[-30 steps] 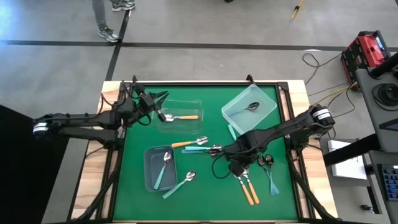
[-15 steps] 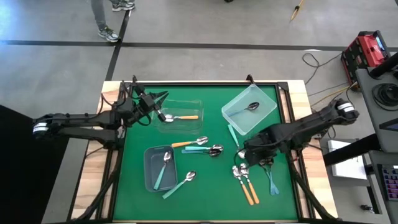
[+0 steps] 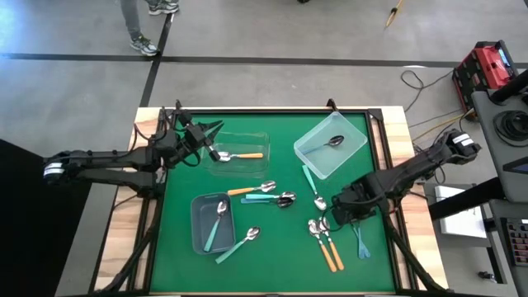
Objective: Sort silverware by color (type)
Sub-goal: Put the blue spoon into the white bin
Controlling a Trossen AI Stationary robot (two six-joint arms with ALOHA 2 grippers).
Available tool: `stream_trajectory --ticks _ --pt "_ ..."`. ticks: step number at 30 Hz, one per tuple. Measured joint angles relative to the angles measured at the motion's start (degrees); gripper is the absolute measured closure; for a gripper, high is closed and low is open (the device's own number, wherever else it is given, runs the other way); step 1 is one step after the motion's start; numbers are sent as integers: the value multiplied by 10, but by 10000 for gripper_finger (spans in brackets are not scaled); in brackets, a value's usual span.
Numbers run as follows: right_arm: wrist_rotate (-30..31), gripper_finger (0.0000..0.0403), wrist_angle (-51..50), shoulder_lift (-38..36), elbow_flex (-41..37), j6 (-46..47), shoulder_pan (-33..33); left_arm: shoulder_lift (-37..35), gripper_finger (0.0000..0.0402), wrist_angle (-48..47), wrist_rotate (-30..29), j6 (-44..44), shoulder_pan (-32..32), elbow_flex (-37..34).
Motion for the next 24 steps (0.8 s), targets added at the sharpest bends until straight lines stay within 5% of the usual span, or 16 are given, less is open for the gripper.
stream_trajectory --ticks 9,24 --pt "0 201 3 0 -35 35 32 0 379 0 0 0 0 0" --pt "30 199 88 0 -105 52 43 0 379 0 0 0 0 0"
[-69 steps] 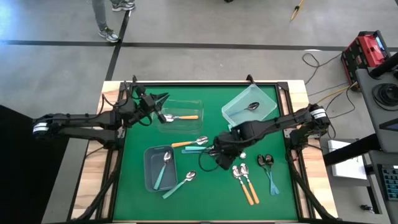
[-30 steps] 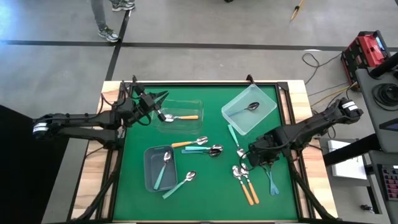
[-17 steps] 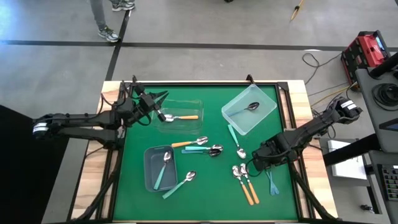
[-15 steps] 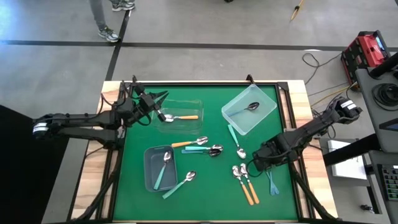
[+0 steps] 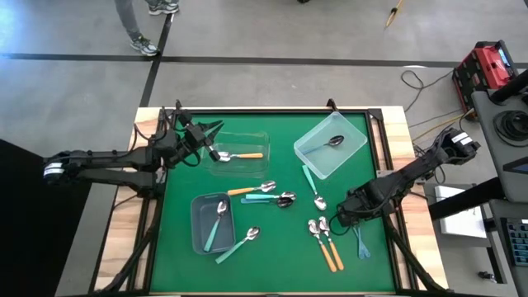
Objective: Sort silverware by color (type)
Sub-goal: Put the blue spoon into the white bin
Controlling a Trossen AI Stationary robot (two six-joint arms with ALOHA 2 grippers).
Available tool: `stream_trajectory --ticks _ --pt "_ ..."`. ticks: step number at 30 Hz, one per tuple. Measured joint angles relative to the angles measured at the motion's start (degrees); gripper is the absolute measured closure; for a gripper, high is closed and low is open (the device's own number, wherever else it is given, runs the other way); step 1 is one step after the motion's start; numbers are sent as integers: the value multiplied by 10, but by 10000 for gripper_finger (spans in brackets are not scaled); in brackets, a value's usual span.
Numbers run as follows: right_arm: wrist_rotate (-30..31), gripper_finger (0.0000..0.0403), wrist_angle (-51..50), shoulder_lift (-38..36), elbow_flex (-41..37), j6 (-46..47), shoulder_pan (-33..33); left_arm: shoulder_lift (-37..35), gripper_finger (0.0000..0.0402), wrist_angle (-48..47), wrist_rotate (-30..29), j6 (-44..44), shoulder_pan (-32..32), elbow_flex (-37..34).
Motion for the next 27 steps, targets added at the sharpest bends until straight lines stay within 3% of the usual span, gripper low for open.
stream_trajectory --ticks 8,22,27 --pt "20 240 57 0 -38 9 0 0 379 0 0 0 0 0" --pt "38 375 56 1 -31 25 0 0 379 0 0 0 0 0" --pt "38 386 56 1 -30 25 0 0 379 0 0 0 0 0"
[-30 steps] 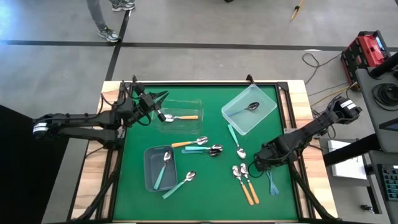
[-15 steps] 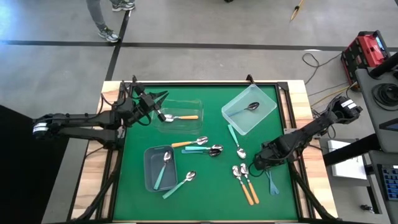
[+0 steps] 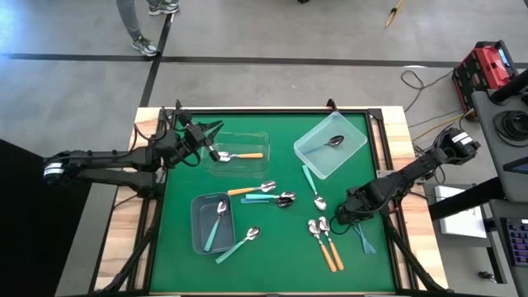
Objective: Sort silverware by color (type)
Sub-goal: Put the blue spoon into the white bin
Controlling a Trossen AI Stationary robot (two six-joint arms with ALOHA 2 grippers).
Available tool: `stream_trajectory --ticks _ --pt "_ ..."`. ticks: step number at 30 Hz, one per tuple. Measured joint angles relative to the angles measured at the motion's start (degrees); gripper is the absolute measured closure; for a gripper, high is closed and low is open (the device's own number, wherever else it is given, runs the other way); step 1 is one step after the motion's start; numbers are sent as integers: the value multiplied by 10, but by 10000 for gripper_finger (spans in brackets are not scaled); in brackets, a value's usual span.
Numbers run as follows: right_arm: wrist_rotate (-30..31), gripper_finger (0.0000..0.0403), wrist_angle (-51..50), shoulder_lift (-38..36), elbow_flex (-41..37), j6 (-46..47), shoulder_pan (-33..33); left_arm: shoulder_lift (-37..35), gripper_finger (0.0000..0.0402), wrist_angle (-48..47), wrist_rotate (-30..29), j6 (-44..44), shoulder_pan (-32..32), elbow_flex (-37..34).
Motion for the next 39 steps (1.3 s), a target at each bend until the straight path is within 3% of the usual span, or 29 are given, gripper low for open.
stream_trajectory --ticks 6,12,16,20,23,30,32,39 --pt "4 387 -18 -4 12 2 0 0 379 3 0 0 0 0" --pt "25 388 -119 -5 77 -14 0 0 379 8 1 -1 0 0" --pt "61 389 -191 -5 133 -29 0 0 379 12 1 -5 0 0" --pt "115 389 -198 -12 179 -56 -7 0 379 12 16 -15 0 0" --pt "161 389 -185 -15 209 -91 -20 0 379 13 76 -16 0 0" --pt "217 389 -38 -16 244 -266 -73 4 379 29 369 -10 -1 0" --pt "217 390 32 -16 243 -333 -89 11 379 49 424 -11 -1 0" --pt "177 390 265 -11 229 -556 -130 45 379 116 451 -45 0 0"
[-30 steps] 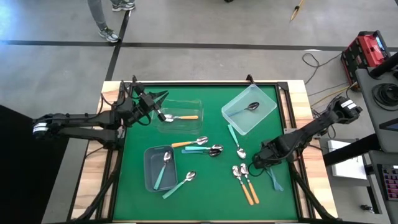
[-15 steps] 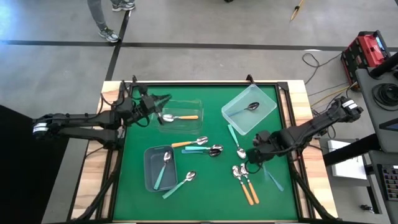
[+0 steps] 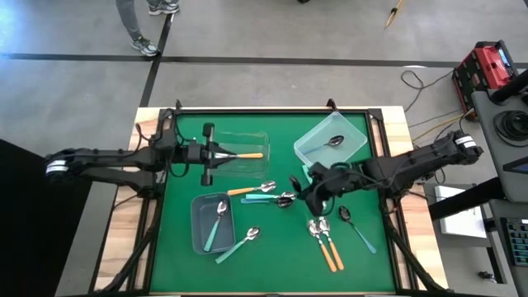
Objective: Sort silverware by color (type)
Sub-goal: Put the blue spoon into the white bin
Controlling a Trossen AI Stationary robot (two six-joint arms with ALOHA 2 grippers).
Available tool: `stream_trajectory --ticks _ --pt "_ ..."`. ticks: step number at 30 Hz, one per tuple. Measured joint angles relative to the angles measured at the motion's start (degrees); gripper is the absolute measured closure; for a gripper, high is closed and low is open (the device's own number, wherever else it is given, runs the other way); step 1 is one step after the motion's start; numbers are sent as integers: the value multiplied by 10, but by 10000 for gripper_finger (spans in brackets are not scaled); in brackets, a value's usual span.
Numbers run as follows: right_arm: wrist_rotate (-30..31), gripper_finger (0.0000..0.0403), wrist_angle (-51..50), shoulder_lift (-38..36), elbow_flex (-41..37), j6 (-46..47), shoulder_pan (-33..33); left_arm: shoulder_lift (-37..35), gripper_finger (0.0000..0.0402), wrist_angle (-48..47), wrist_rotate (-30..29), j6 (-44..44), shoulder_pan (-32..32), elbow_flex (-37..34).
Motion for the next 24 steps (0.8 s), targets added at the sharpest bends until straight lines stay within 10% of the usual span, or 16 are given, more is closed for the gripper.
stream_trajectory --ticks 13,24 --pt "-28 390 178 11 -1 -248 -22 122 379 218 96 -90 0 0" --pt "-189 390 336 122 3 -293 -38 235 312 269 201 -129 -14 55"
